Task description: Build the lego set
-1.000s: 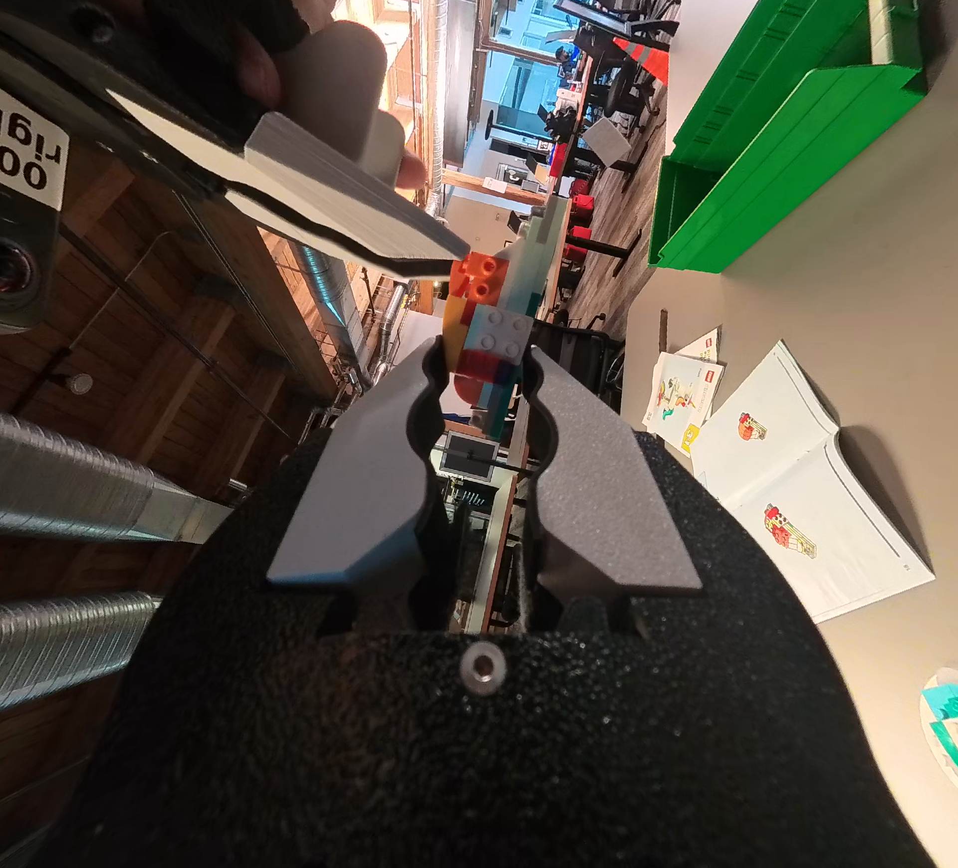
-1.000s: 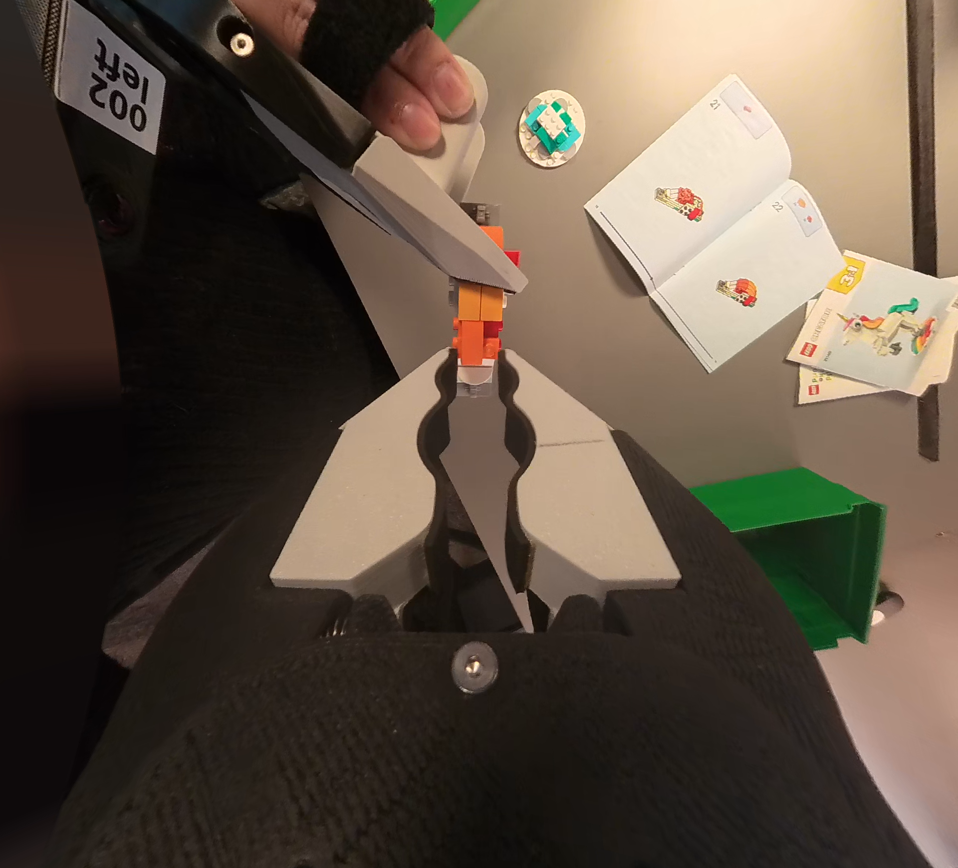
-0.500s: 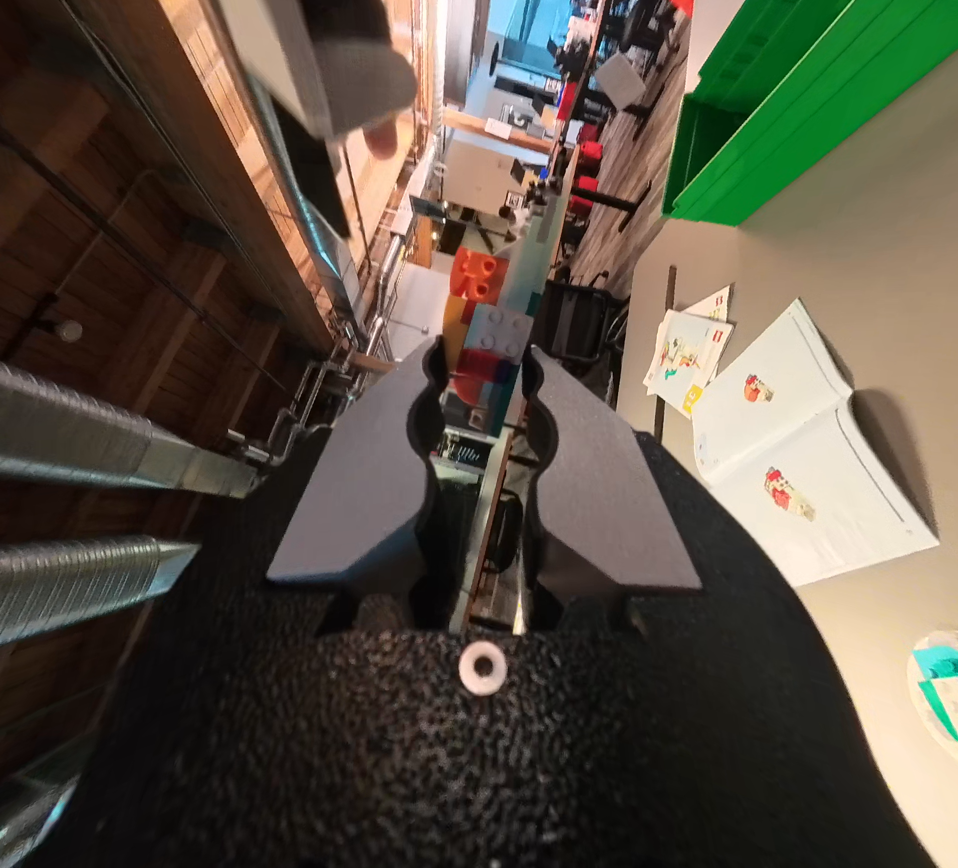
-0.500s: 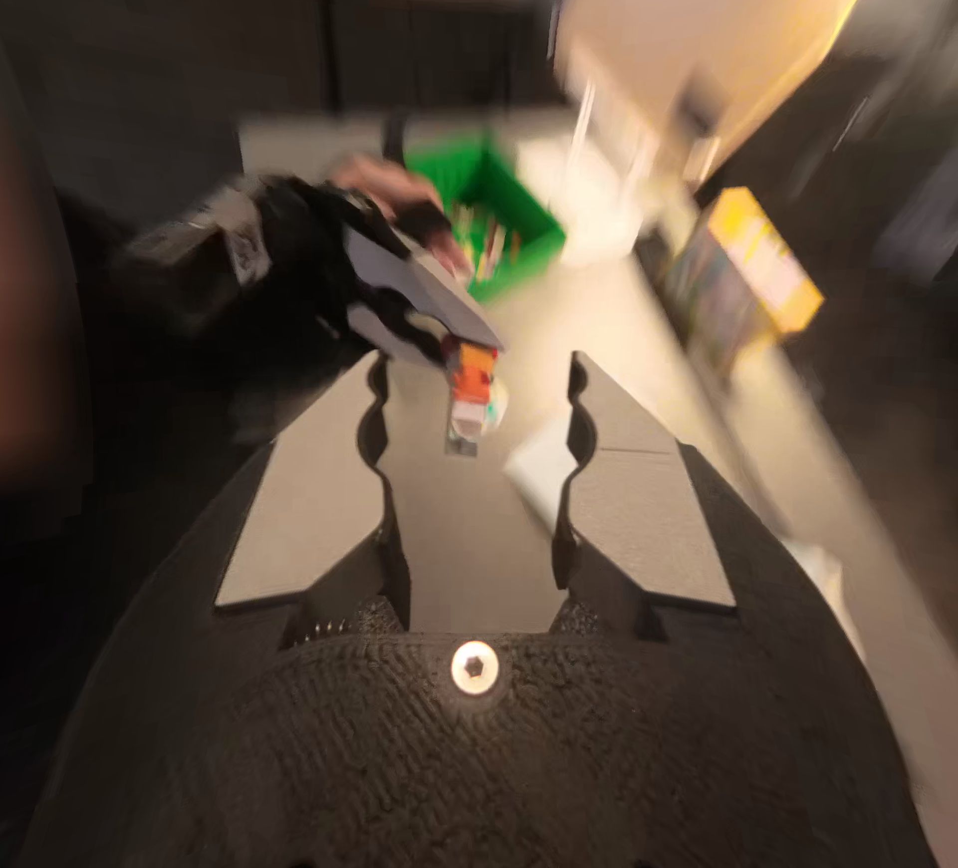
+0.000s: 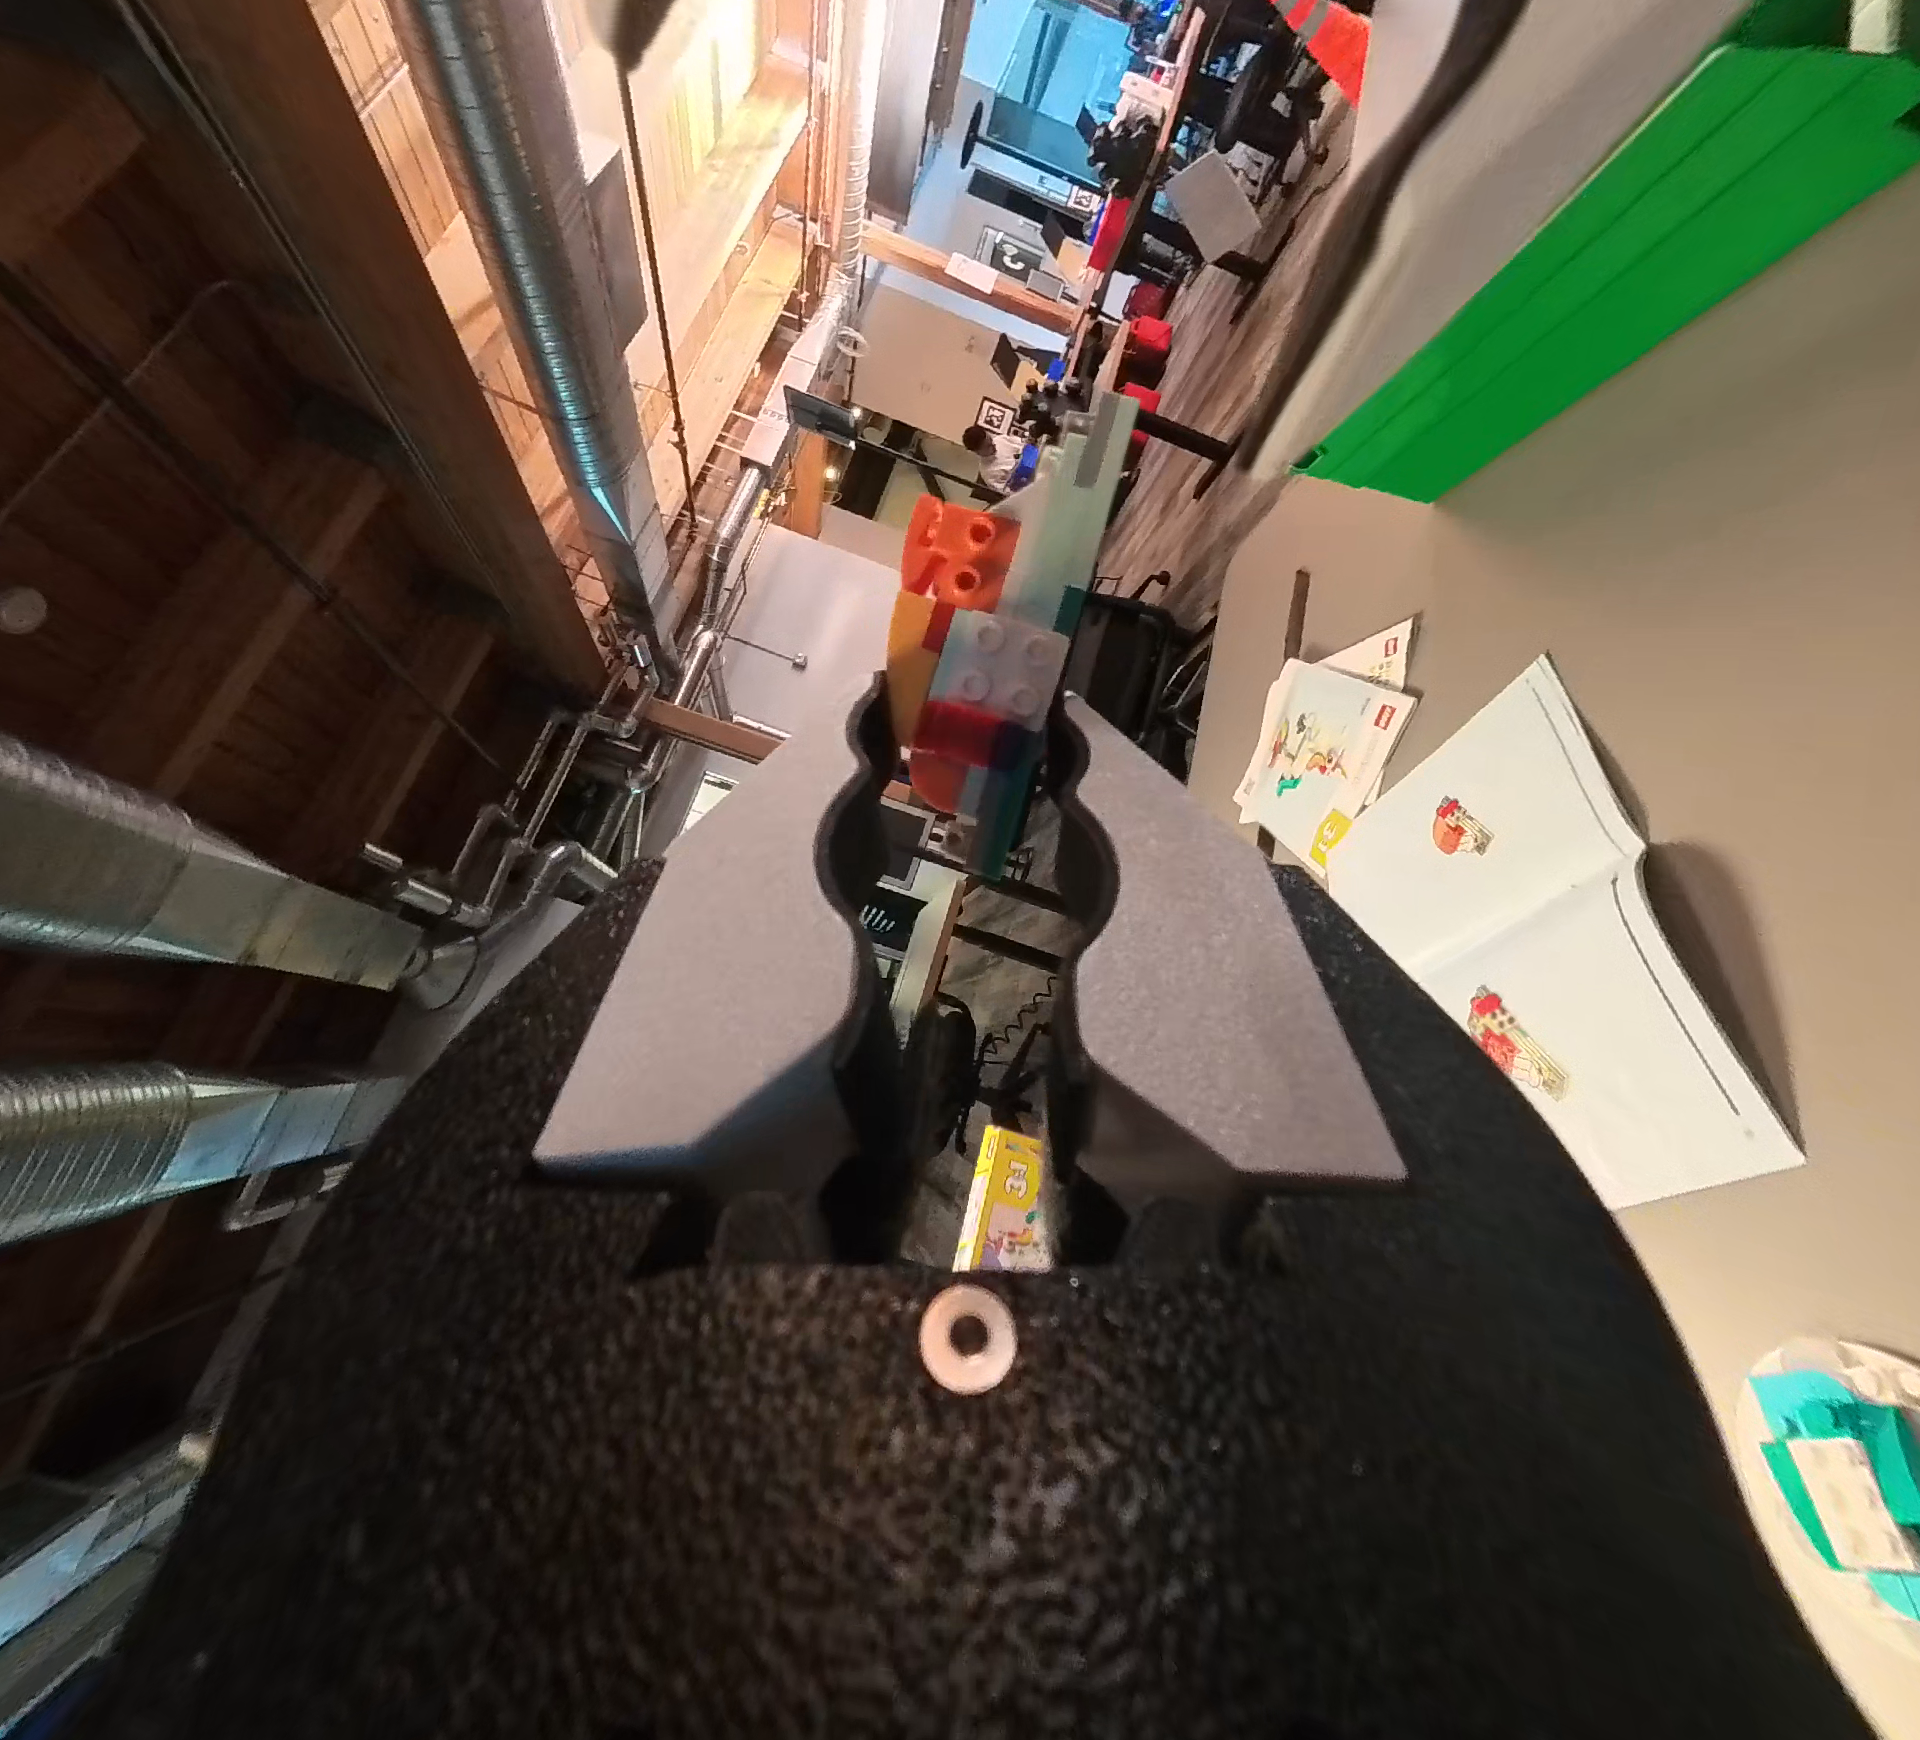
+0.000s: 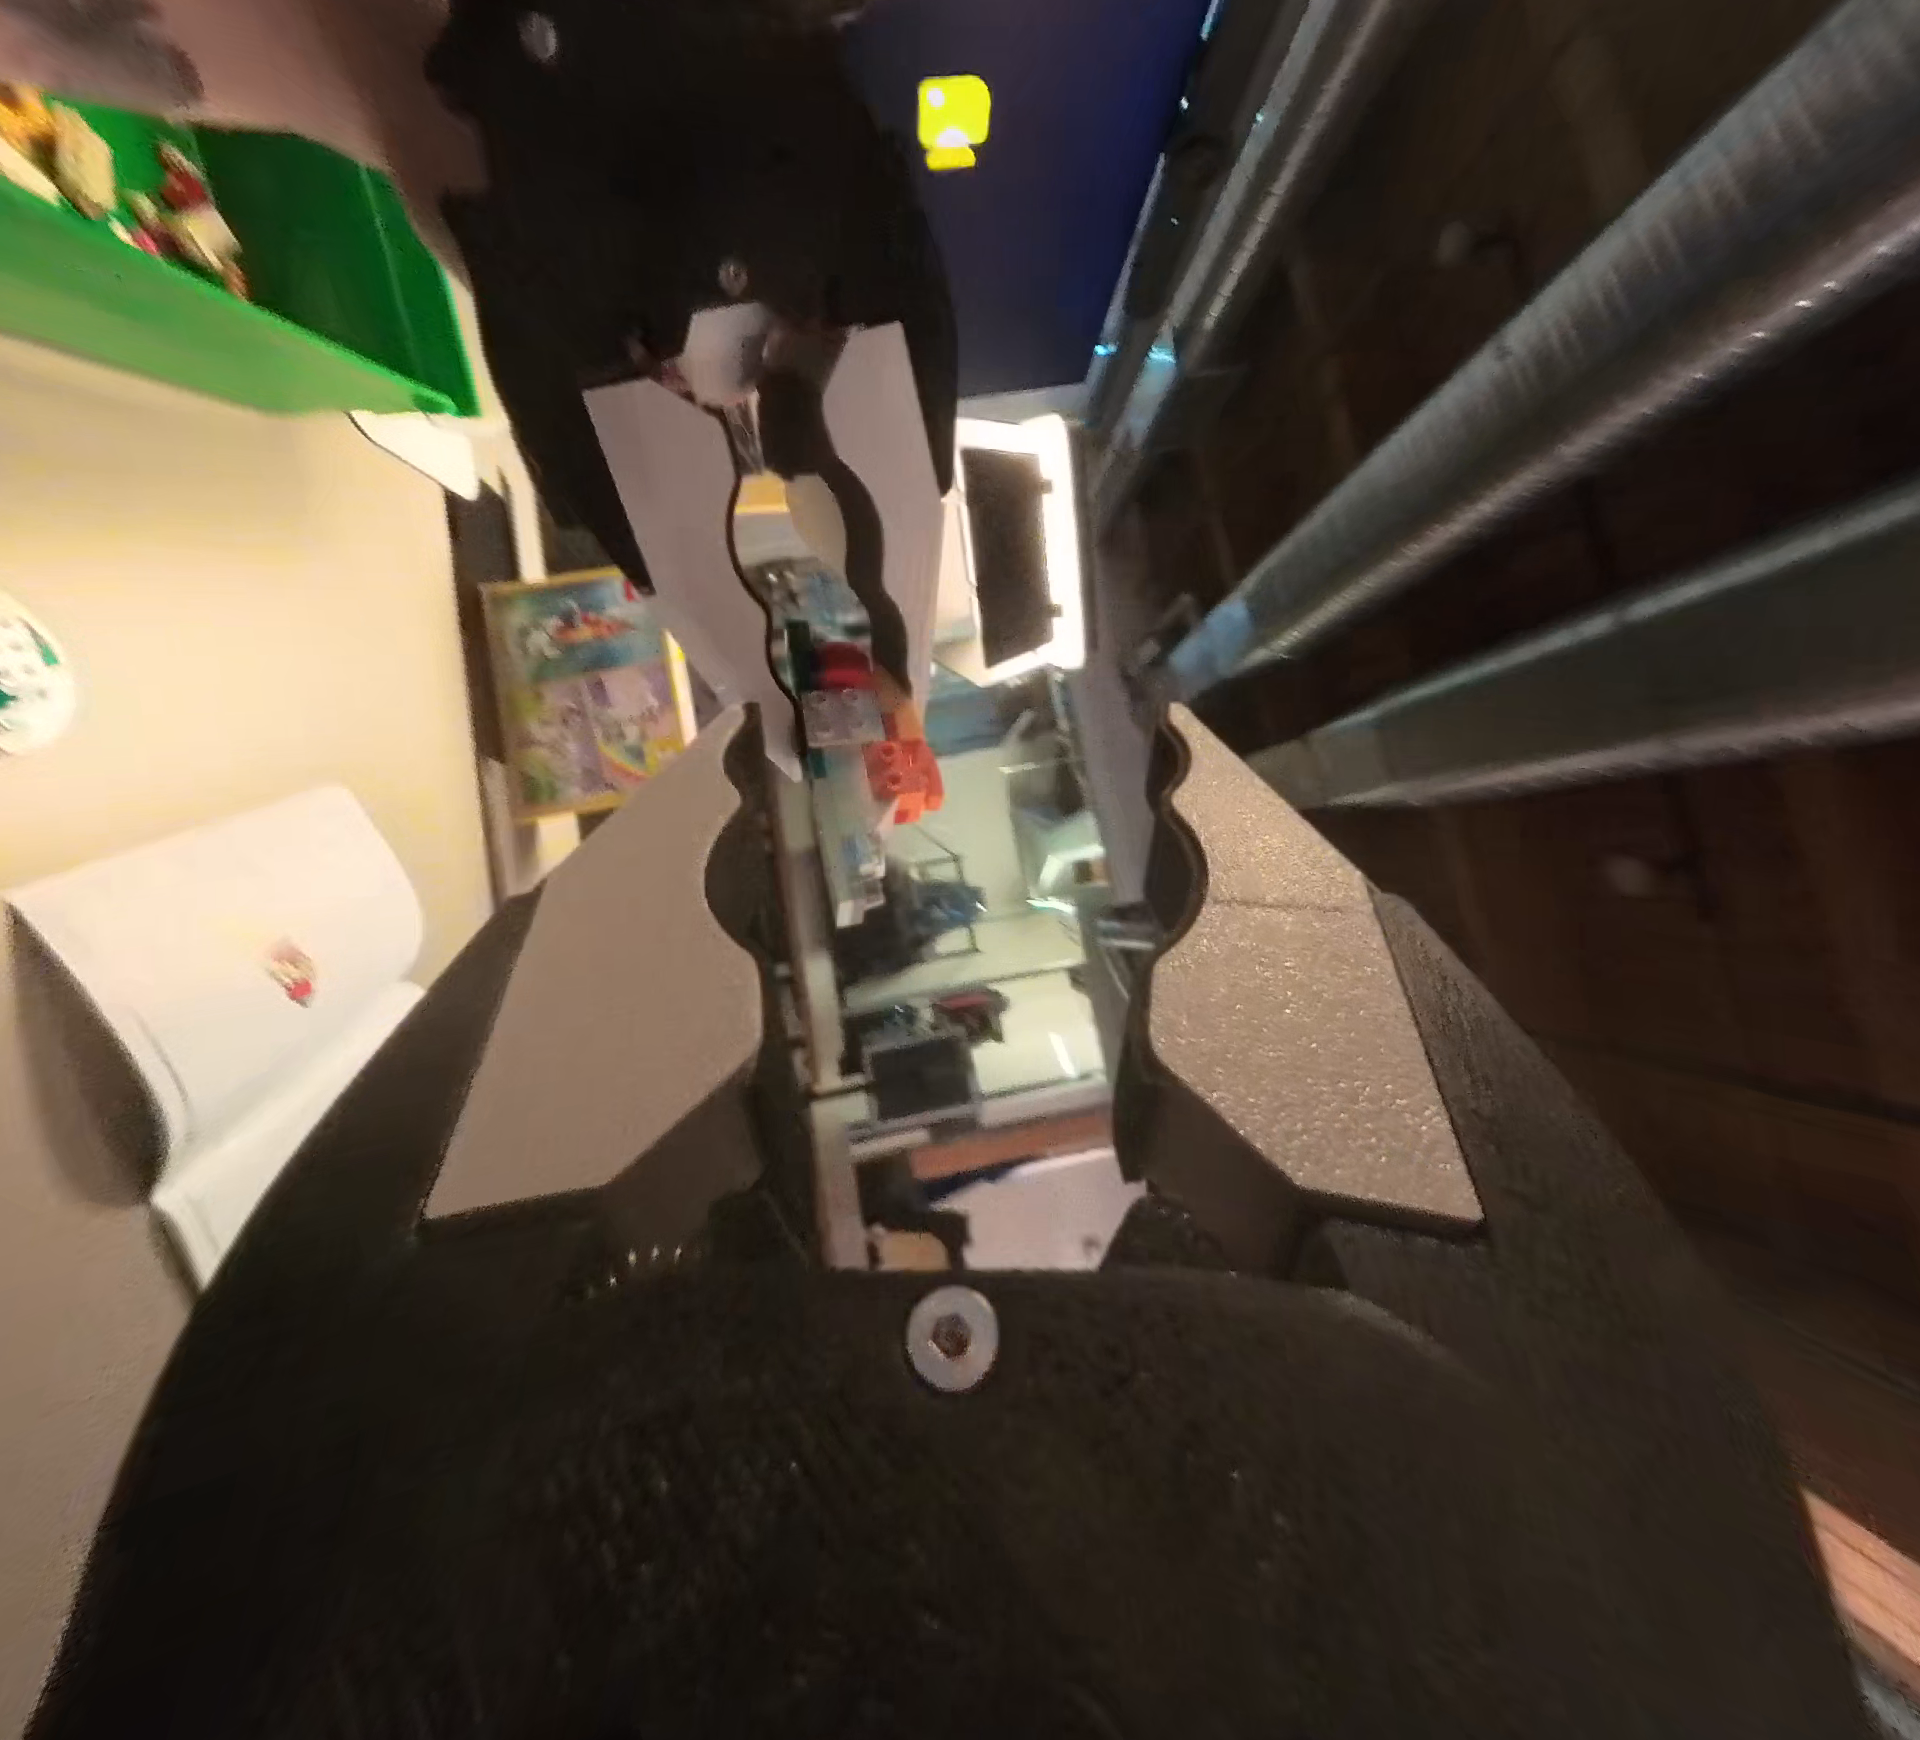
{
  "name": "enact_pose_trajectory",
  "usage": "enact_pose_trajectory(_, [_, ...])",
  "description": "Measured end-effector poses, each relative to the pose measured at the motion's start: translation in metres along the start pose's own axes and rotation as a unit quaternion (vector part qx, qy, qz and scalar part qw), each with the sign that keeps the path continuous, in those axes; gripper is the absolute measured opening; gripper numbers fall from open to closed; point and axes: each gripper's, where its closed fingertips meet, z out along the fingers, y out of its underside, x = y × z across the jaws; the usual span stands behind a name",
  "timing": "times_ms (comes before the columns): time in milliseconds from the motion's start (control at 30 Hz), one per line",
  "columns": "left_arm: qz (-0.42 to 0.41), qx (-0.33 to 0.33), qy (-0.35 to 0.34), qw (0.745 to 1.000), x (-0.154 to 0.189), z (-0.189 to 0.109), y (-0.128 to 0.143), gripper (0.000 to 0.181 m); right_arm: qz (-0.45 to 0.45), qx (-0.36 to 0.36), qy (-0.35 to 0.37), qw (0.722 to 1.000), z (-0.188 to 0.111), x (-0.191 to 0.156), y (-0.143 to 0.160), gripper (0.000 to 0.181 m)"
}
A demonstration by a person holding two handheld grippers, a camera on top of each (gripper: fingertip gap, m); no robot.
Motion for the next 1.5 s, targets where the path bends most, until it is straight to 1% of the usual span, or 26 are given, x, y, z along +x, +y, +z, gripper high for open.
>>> enact_pose_trajectory(33, [0.001,0.000,0.001,1.000,0.001,0.001,-0.001,0.025,-0.005,-0.008,0.008,1.000,0.000,-0.002,0.001,0.070])
enact_pose_trajectory(100, [-0.003,0.006,0.003,1.000,0.002,0.002,-0.003,0.025,0.043,0.003,0.019,0.999,-0.001,-0.007,0.001,0.055])
enact_pose_trajectory(133, [-0.006,0.009,0.003,1.000,0.002,0.002,-0.004,0.025,0.082,0.012,0.022,0.996,-0.001,-0.010,0.001,0.053])
enact_pose_trajectory(200, [-0.006,0.010,0.003,1.000,0.001,0.001,-0.006,0.025,0.137,0.007,0.040,0.990,-0.003,-0.011,0.007,0.053])
enact_pose_trajectory(300, [-0.003,0.010,0.002,1.000,0.001,0.001,-0.007,0.025,0.152,0.002,0.084,0.985,-0.007,-0.007,0.010,0.051])
enact_pose_trajectory(367, [-0.007,0.018,0.004,1.000,0.001,0.000,-0.010,0.025,0.139,0.000,0.085,0.987,-0.003,-0.006,0.014,0.050])
enact_pose_trajectory(467, [-0.006,0.019,0.007,1.000,0.002,0.000,-0.011,0.025,0.112,-0.037,0.050,0.992,0.005,-0.007,0.024,0.056])
enact_pose_trajectory(600, [-0.001,0.016,0.007,1.000,0.002,-0.001,-0.012,0.025,0.057,-0.061,0.000,0.996,0.010,-0.015,0.019,0.056])
enact_pose_trajectory(667, [-0.001,0.018,0.008,1.000,0.003,-0.002,-0.014,0.025,0.025,-0.092,-0.016,0.995,0.013,-0.018,0.024,0.057])
enact_pose_trajectory(767, [0.004,0.015,0.011,1.000,0.004,-0.002,-0.014,0.025,-0.016,-0.118,-0.028,0.992,0.014,-0.018,0.027,0.057])
enact_pose_trajectory(867, [0.005,0.020,0.015,1.000,0.006,-0.003,-0.016,0.025,-0.029,-0.135,-0.042,0.990,0.014,-0.020,0.029,0.058])
enact_pose_trajectory(1000, [0.008,0.022,0.016,1.000,0.007,-0.002,-0.018,0.025,-0.054,-0.167,-0.061,0.983,0.016,-0.026,0.039,0.056])
enact_pose_trajectory(1133, [0.010,0.023,0.016,1.000,0.007,-0.003,-0.019,0.026,-0.063,-0.180,-0.056,0.980,0.019,-0.024,0.044,0.049])
enact_pose_trajectory(1367, [0.018,0.022,0.015,0.999,0.006,-0.006,-0.018,0.026,-0.066,-0.177,-0.041,0.981,0.020,-0.019,0.042,0.039])
enact_pose_trajectory(1500, [0.024,0.019,0.017,0.999,0.008,-0.005,-0.019,0.026,-0.065,-0.176,-0.042,0.981,0.021,-0.020,0.042,0.039])
